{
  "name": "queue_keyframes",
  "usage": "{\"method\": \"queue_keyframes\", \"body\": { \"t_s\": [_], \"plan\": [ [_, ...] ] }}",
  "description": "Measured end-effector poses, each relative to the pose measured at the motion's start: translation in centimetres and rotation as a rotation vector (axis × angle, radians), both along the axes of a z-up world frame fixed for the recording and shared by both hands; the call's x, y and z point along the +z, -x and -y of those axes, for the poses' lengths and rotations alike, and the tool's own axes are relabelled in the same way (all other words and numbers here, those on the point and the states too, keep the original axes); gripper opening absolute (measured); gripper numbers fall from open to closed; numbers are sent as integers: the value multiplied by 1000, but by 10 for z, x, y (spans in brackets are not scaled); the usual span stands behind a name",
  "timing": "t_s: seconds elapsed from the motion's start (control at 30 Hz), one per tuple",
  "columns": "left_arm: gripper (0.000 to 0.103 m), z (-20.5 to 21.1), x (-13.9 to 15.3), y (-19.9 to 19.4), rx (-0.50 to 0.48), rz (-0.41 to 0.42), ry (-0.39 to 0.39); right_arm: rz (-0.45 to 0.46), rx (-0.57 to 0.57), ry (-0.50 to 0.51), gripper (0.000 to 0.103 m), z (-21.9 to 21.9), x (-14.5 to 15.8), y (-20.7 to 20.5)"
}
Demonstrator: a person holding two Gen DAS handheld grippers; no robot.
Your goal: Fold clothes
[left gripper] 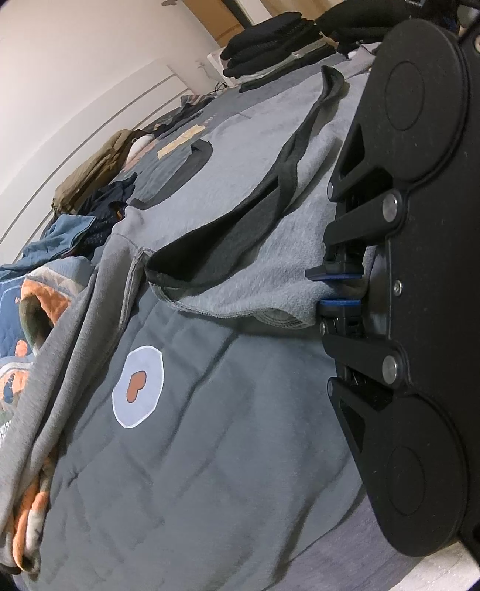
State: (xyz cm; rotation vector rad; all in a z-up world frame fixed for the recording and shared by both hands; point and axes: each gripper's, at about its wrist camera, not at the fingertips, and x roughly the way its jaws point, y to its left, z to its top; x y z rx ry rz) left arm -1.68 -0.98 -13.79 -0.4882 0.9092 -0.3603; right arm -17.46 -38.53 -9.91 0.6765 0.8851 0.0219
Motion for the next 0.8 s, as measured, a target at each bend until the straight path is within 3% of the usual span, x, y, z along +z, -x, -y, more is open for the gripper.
{"method": "queue_keyframes", "body": {
  "t_s": [0.37, 0.8],
  "plan": [
    [8, 4, 4, 3, -21, 34, -32, -12, 77, 110, 74, -12, 4, -1],
    [6, -34, 30, 18, 4, 72, 3, -1, 91, 76, 74, -7, 5, 5]
  ]
}}
